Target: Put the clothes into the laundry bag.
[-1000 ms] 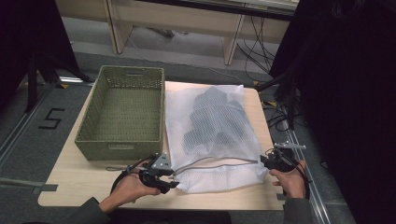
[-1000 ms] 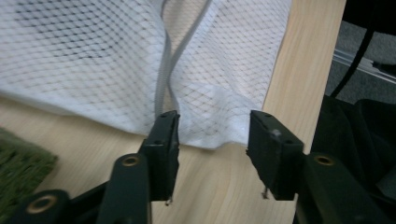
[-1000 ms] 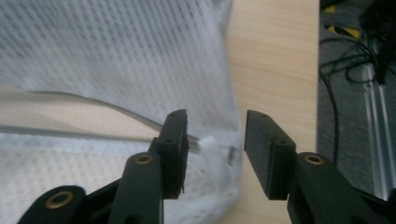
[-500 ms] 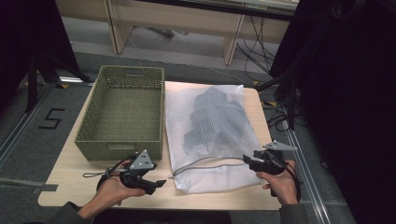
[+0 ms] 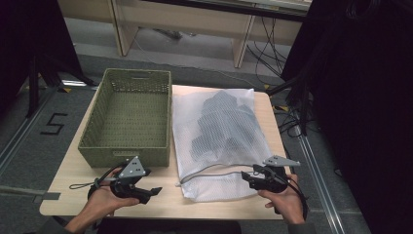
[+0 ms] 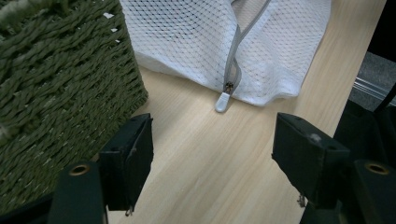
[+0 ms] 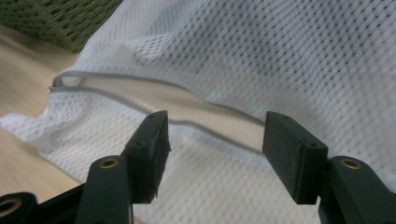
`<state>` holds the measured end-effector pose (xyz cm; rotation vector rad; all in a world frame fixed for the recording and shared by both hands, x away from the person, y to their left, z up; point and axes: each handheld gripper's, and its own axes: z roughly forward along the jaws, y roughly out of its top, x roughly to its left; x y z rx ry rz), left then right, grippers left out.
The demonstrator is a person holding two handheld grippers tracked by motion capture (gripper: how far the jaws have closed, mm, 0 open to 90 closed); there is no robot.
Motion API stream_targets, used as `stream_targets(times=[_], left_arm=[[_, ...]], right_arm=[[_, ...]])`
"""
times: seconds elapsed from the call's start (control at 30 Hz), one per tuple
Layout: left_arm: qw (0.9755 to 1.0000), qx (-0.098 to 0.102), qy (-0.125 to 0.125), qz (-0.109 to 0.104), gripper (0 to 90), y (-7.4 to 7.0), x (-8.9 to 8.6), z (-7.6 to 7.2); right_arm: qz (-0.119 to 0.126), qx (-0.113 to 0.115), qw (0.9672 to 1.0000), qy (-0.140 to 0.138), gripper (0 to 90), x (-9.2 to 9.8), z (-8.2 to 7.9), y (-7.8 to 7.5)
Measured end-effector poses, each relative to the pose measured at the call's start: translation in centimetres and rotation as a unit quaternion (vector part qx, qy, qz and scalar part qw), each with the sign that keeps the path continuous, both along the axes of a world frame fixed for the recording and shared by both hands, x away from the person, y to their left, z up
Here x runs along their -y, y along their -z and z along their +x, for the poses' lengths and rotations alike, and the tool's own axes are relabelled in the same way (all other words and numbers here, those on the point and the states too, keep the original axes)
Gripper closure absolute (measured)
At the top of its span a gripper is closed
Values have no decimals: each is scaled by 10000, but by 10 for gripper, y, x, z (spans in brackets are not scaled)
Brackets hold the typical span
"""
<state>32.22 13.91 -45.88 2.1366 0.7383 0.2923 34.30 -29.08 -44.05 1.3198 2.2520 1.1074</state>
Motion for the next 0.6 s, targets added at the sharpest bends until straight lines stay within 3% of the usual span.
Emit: stream_targets(times=[0.07, 0.1, 0.17, 0.2, 0.3, 0.33, 0.37, 0.43, 0.5, 0.6], left_arm=[[10000, 5, 8, 20, 254, 0, -2, -2], [10000, 0, -12, -66, 248, 1, -2, -4], [9998, -60, -106, -150, 227, 1, -2, -7], [9998, 87, -88, -139, 223, 2, -4, -7], [9998, 110, -117, -142, 221, 2, -6, -9], [9996, 92, -220, -167, 218, 1, -6, -10], [9993, 20, -252, -279, 215, 2, -6, -11], [9998, 53, -163, -125, 216, 1, -8, -11], [9996, 161, -206, -146, 216, 1, -9, -11], [9993, 43, -340, -116, 216, 3, -11, -10]], right_arm=[[-5, -1, 10000, -56, 416, -4, -6, 1], [-110, 156, 9996, -220, 413, -3, -6, 3], [-54, -20, 9999, -140, 407, -8, -15, 3], [-47, -15, 9998, -209, 403, -9, -18, 4], [-91, -88, 9995, -300, 387, -13, -27, 8], [-129, -19, 9992, -385, 386, -12, -28, 10], [-167, -50, 9991, -384, 383, -13, -30, 10], [-175, -90, 9990, -411, 380, -15, -34, 13], [-223, -69, 9987, -455, 377, -13, -34, 13], [-198, -60, 9990, -391, 370, -11, -32, 14]])
